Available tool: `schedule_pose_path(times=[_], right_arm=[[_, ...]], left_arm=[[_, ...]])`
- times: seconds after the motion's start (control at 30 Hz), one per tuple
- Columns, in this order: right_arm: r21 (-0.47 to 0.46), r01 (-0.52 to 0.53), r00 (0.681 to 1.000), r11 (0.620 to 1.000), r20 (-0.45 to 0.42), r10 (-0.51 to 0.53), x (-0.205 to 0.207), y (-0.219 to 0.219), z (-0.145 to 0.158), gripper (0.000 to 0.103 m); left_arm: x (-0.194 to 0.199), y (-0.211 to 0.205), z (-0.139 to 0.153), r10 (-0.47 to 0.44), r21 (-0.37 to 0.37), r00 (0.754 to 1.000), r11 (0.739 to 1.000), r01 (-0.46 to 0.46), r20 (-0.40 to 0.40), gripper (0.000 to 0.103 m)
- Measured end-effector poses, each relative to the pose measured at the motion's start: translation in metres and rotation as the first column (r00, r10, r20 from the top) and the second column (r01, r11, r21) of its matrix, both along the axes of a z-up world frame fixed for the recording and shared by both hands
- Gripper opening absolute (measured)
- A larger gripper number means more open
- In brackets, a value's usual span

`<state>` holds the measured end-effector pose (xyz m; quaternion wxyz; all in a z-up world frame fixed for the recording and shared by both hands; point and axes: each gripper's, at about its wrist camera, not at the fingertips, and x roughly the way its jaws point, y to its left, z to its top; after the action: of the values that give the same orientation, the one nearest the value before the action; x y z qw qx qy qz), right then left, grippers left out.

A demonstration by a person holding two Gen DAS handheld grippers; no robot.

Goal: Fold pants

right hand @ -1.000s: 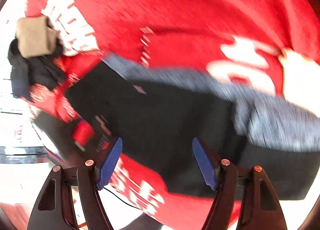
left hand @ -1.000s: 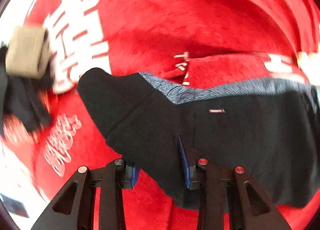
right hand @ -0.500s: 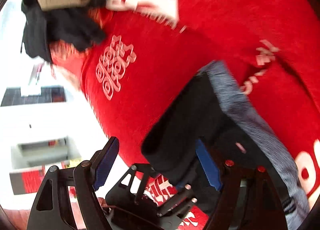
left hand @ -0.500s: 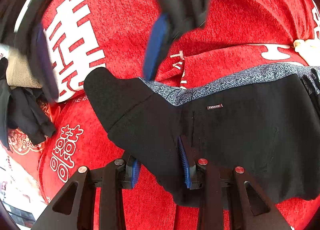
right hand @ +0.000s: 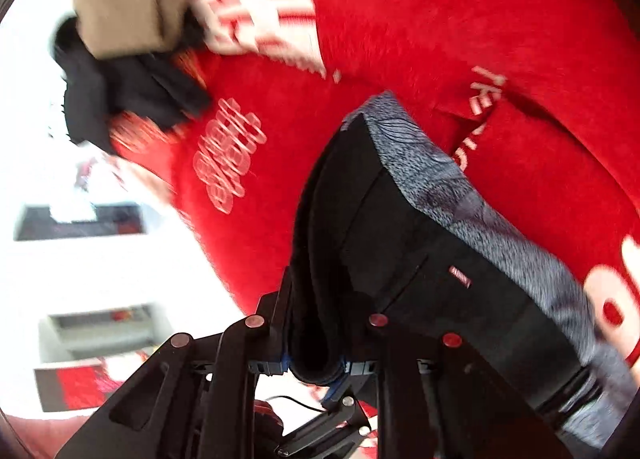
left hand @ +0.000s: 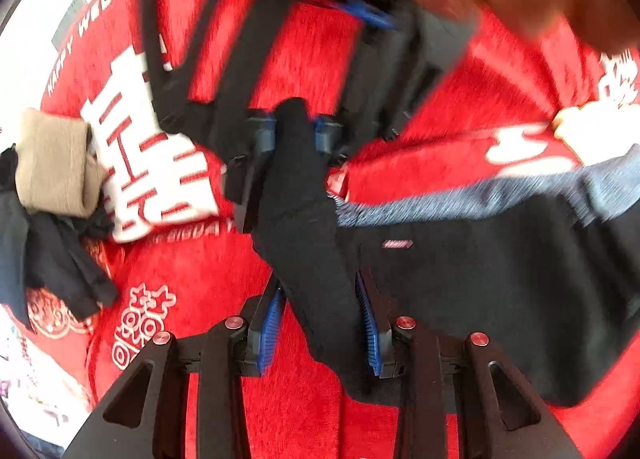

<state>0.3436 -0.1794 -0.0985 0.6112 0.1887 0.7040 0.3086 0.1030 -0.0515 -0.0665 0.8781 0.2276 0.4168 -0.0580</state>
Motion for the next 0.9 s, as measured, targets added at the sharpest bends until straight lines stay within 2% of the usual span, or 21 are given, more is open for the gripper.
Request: schedule_pose_path(times=[0.1,0.27,0.37,0.47,0.5,0.63,0.73,0.8,0.9], right_arm=[[0.078,0.099,0.993,0.992,0.053,-0.103,-0.016,-0.041,0.025,0.02],[0.183,0.257,0.953,0.949,0.115,-0.28,-0.053,-0.127,0.063,0.02],[0.222,0.344,0.914,0.912,0.142,-0.38,-0.085,-0.19,0.079,0.02],[0.239,0.438,0.867,0.866,0.144,-0.478,-0.128,-0.253,0.083,0.02],[0.243,0.476,0.845,0.845,0.141,-0.516,-0.146,-0.281,0.081,0.02],[0.248,0.594,0.769,0.765,0.103,-0.631,-0.2,-0.348,0.062,0.02],[0.221,0.675,0.711,0.704,0.06,-0.7,-0.237,-0.393,0.028,0.019],[0.19,0.713,0.684,0.675,0.021,-0.729,-0.257,-0.411,-0.001,0.019],[0.149,0.731,0.676,0.666,-0.018,-0.737,-0.275,-0.416,-0.04,0.019]], left_arm=[[-0.004,-0.025,0.03,-0.037,-0.041,0.999,0.998,0.037,0.013,0.036],[-0.014,-0.085,0.071,-0.122,-0.095,0.992,0.988,0.124,0.029,0.036],[-0.026,-0.132,0.089,-0.205,-0.12,0.978,0.971,0.207,0.03,0.036],[-0.044,-0.186,0.095,-0.297,-0.128,0.954,0.946,0.298,0.026,0.036],[-0.05,-0.203,0.094,-0.328,-0.125,0.944,0.936,0.328,0.023,0.036],[-0.077,-0.269,0.079,-0.443,-0.125,0.897,0.89,0.439,-0.003,0.036],[-0.096,-0.31,0.051,-0.515,-0.11,0.856,0.854,0.508,-0.043,0.036],[-0.107,-0.329,0.027,-0.541,-0.096,0.835,0.841,0.533,-0.097,0.036],[-0.115,-0.343,-0.003,-0.546,-0.074,0.818,0.837,0.542,-0.182,0.036]])
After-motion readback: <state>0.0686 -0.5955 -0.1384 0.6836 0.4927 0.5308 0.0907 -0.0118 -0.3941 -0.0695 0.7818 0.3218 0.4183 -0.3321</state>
